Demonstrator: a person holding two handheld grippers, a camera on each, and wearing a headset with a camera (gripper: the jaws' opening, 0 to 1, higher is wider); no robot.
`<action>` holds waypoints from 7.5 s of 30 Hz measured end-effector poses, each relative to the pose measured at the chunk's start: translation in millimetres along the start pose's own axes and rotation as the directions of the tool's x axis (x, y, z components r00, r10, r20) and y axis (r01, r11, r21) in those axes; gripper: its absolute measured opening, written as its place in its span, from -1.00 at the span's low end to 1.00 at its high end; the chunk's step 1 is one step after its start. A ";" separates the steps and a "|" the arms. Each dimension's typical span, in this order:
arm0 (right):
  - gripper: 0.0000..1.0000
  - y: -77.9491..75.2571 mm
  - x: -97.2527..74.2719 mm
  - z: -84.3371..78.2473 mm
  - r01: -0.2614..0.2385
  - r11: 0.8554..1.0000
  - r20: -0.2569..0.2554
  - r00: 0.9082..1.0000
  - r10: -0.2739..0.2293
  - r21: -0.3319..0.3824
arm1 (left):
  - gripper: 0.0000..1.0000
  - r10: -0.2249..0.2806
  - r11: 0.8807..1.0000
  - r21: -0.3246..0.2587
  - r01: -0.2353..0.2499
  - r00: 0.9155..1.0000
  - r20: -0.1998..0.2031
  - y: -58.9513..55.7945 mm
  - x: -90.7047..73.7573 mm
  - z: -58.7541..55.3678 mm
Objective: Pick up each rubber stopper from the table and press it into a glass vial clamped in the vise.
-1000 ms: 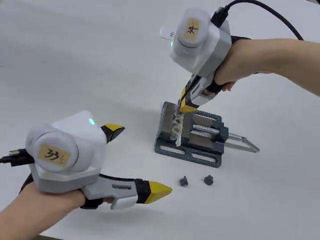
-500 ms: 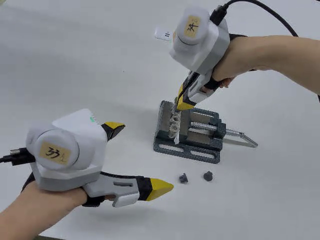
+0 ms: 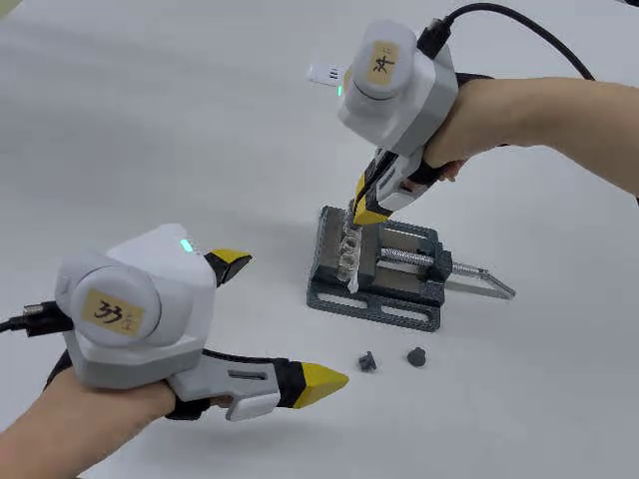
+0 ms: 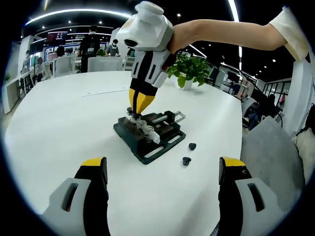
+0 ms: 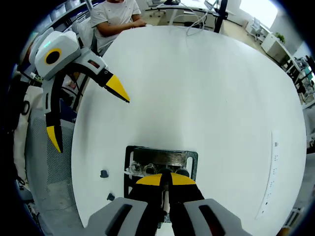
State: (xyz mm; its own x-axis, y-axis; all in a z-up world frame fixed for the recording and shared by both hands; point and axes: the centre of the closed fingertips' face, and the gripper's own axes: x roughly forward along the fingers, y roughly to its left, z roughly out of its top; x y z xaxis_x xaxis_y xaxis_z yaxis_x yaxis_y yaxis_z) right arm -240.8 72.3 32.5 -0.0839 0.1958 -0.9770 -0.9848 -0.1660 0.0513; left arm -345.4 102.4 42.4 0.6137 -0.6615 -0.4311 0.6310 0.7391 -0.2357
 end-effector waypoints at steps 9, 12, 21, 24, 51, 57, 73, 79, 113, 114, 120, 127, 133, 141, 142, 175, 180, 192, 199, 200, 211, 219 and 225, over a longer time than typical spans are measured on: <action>-0.92 -4.2 -0.9 -1.1 0.022 0.999 -0.001 1.000 -0.022 -0.024 | 0.86 -0.001 1.000 0.004 0.001 1.000 -0.002 -1.2 0.6 -0.2; -0.69 -1.9 -2.5 -1.6 0.015 0.999 0.009 1.000 -0.015 -0.030 | 0.86 0.000 1.000 0.004 0.000 1.000 0.000 -1.5 0.9 -0.2; -0.44 10.8 -9.1 -0.8 0.016 0.999 0.074 0.997 -0.014 -0.029 | 0.86 -0.001 1.000 0.007 0.001 1.000 0.002 -2.4 0.2 0.7; -0.24 15.7 -8.8 -1.2 0.024 0.999 0.086 0.996 -0.020 -0.043 | 0.86 0.001 1.000 0.008 -0.001 1.000 0.005 -2.2 -0.8 1.4; -0.12 75.0 -12.8 -41.0 0.019 0.995 0.224 0.974 -0.039 0.094 | 0.86 -0.009 0.998 0.056 0.008 1.000 0.018 -21.5 -8.0 10.5; -0.14 94.0 -8.6 -46.5 0.002 0.995 0.254 0.967 -0.026 0.095 | 0.85 -0.011 0.998 0.068 0.011 1.000 0.010 -23.8 -9.2 8.3; -0.45 112.6 31.5 -94.1 0.014 0.943 0.220 0.971 -0.092 0.333 | 0.84 -0.018 0.997 0.074 0.019 1.000 -0.008 -31.9 -10.6 0.0; -0.56 111.1 41.4 -101.3 0.012 0.903 0.227 0.966 -0.120 0.429 | 0.84 -0.020 0.997 0.071 0.021 1.000 -0.010 -33.3 -9.8 -1.7; -0.92 117.0 49.1 -97.4 -0.079 0.801 0.267 0.958 -0.103 0.593 | 0.83 -0.030 0.998 0.059 0.031 0.999 -0.016 -37.0 -6.4 -7.8; -0.93 116.9 48.7 -98.0 -0.087 0.785 0.268 0.958 -0.103 0.613 | 0.82 -0.036 0.997 0.065 0.037 0.999 -0.011 -38.2 -6.1 -6.0; -0.94 117.3 40.9 -92.9 -0.173 0.702 0.360 0.925 -0.125 0.690 | 0.79 -0.047 0.995 0.091 0.046 0.999 0.009 -39.3 -6.0 7.8; -0.94 111.1 0.3 -77.2 -0.314 0.609 0.530 0.821 -0.211 0.729 | 0.75 -0.075 0.987 0.143 0.068 0.996 0.045 -52.7 -4.5 30.2; -0.93 114.5 -39.7 -55.9 -0.537 0.485 0.701 0.662 -0.265 0.691 | 0.71 -0.121 0.979 0.176 0.102 0.988 0.100 -68.0 -5.5 56.8; -0.93 126.7 -86.9 -34.4 -0.803 0.306 0.847 0.410 -0.339 0.511 | 0.40 -0.185 0.969 0.195 0.152 0.968 0.167 -83.6 -11.8 90.3; -0.93 128.5 -92.1 -31.4 -0.826 0.287 0.856 0.381 -0.350 0.485 | 0.33 -0.199 0.966 0.200 0.162 0.963 0.180 -86.1 -12.7 94.0; -0.93 170.2 -118.9 -11.8 -0.972 0.023 0.917 0.213 -0.337 0.235 | -0.87 -0.394 0.909 0.219 0.355 0.903 0.172 -128.6 -11.1 95.6; -0.93 172.3 -117.9 -10.1 -0.973 0.017 0.919 0.213 -0.331 0.232 | -0.93 -0.403 0.905 0.222 0.364 0.899 0.171 -130.9 -12.7 94.2; -0.93 183.7 -115.5 -9.6 -0.974 -0.030 0.937 0.225 -0.267 0.226 | -0.93 -0.453 0.869 0.285 0.405 0.882 0.127 -140.7 -18.1 87.8; -0.93 186.0 -115.5 -11.3 -0.974 -0.040 0.941 0.227 -0.251 0.224 | -0.93 -0.467 0.853 0.317 0.414 0.877 0.111 -143.8 -19.2 86.5; -0.93 187.1 -115.7 -10.2 -0.974 -0.038 0.942 0.227 -0.247 0.225 | -0.90 -0.467 0.854 0.315 0.414 0.877 0.113 -144.0 -19.0 86.8; -0.93 187.2 -115.9 -6.8 -0.973 -0.031 0.942 0.229 -0.247 0.229 | -0.89 -0.466 0.853 0.318 0.413 0.878 0.111 -143.3 -18.3 86.6; -0.92 189.6 -116.4 -5.7 -0.972 -0.028 0.942 0.231 -0.244 0.232 | -0.91 -0.468 0.861 0.279 0.425 0.877 0.108 -143.6 -18.4 84.9; -0.91 188.6 -115.8 -7.1 -0.971 0.007 0.942 0.229 -0.245 0.238 | -0.92 -0.462 0.866 0.270 0.420 0.879 0.115 -142.3 -18.6 84.1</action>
State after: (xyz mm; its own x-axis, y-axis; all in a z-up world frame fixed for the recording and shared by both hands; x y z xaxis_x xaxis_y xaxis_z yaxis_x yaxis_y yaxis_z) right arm -415.8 11.5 153.8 0.0791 0.9960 -0.0414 0.0381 0.0385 0.9985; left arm -406.7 -1.2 157.2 0.3025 -0.9378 -0.1702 0.9327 0.3280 -0.1500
